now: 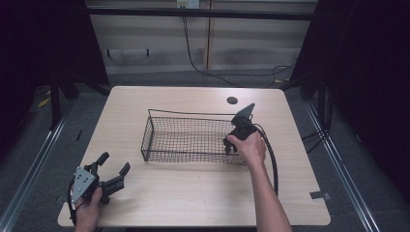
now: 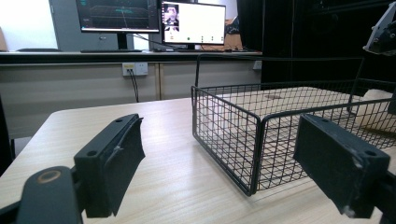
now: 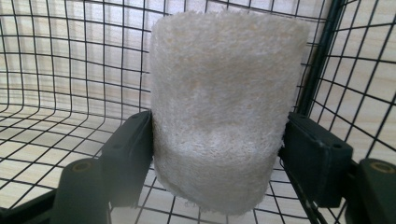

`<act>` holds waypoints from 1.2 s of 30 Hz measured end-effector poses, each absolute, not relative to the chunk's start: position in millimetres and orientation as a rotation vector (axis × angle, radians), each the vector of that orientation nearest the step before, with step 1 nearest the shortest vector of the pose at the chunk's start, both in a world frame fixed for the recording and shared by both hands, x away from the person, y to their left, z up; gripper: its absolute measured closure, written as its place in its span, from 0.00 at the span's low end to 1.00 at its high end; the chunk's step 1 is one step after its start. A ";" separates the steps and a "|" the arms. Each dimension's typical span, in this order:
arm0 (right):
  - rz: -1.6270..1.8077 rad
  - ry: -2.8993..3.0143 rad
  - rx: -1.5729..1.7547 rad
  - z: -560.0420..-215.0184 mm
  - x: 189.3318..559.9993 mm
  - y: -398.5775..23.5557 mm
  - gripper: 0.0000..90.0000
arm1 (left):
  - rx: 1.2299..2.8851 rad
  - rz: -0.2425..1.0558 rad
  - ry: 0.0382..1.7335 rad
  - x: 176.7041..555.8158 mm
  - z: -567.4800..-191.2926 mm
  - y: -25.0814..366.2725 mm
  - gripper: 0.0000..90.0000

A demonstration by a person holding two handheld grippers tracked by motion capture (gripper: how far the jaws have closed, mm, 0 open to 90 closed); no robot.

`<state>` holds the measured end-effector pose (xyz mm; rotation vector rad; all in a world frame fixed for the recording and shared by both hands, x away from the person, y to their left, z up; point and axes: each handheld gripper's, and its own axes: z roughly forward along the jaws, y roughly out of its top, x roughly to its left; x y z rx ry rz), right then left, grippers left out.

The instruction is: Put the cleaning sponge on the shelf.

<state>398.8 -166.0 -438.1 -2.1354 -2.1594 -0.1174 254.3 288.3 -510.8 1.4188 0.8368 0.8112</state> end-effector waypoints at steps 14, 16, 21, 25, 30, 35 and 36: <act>-0.142 -2.156 -2.138 -435.9 398.0 -168.6 0.27 | 1.422 0.811 0.833 254.5 -510.7 288.5 0.17; -0.145 -2.151 -2.138 -435.2 397.8 -169.0 0.27 | 1.419 0.811 0.837 254.4 -510.8 288.4 0.17; -0.179 -2.141 -2.143 -431.7 396.9 -169.5 0.23 | 1.419 0.811 0.837 254.3 -510.8 288.3 0.17; -0.212 -2.151 -2.133 -429.2 395.3 -170.0 0.21 | 1.419 0.812 0.837 254.4 -510.8 288.4 0.17; -0.258 -2.160 -2.107 -423.2 392.5 -170.9 0.19 | 1.420 0.812 0.837 254.4 -510.7 288.4 0.17; -0.342 -2.183 -2.063 -414.8 387.8 -172.8 0.19 | 1.419 0.812 0.837 254.4 -510.7 288.4 0.17; -0.352 -2.186 -2.060 -413.0 386.9 -172.7 0.19 | 1.422 0.811 0.833 254.5 -510.7 288.5 0.17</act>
